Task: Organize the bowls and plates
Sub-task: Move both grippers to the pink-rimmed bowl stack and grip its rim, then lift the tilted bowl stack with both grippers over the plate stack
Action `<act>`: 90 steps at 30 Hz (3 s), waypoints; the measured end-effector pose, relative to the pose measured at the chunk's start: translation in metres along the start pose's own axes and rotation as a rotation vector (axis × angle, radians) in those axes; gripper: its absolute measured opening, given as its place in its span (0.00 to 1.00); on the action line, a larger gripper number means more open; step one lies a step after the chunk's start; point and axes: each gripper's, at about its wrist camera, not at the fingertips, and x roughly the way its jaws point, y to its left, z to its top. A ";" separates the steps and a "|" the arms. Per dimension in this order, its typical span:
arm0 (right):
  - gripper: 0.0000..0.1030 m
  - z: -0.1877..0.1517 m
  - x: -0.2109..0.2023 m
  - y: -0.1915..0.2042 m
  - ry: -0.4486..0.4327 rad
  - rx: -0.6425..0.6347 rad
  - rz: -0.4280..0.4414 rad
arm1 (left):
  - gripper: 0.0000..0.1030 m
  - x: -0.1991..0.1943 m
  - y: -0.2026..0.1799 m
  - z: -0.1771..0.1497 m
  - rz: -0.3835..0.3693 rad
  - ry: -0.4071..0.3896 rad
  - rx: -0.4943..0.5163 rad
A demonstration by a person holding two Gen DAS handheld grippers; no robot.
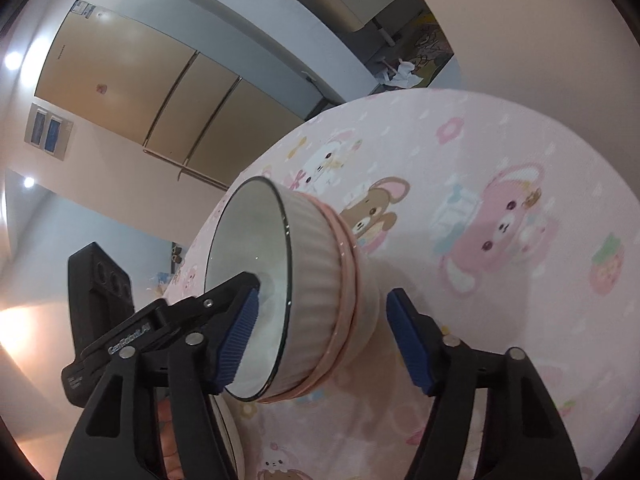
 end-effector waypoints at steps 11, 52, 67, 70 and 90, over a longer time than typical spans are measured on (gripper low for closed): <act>0.55 0.005 0.026 -0.023 0.093 0.116 0.079 | 0.39 0.010 -0.005 -0.007 -0.061 0.052 -0.035; 0.40 -0.035 -0.014 0.084 0.073 -0.105 0.034 | 0.30 -0.121 -0.009 -0.058 0.042 -0.133 0.101; 0.40 -0.096 0.013 0.176 0.168 -0.229 0.105 | 0.30 -0.218 0.059 -0.100 0.113 -0.230 0.021; 0.40 -0.110 0.019 0.190 0.191 -0.253 0.119 | 0.30 -0.234 0.071 -0.107 0.129 -0.246 0.002; 0.40 -0.160 0.055 0.194 0.291 -0.272 0.112 | 0.30 -0.234 0.124 -0.146 0.143 -0.202 -0.067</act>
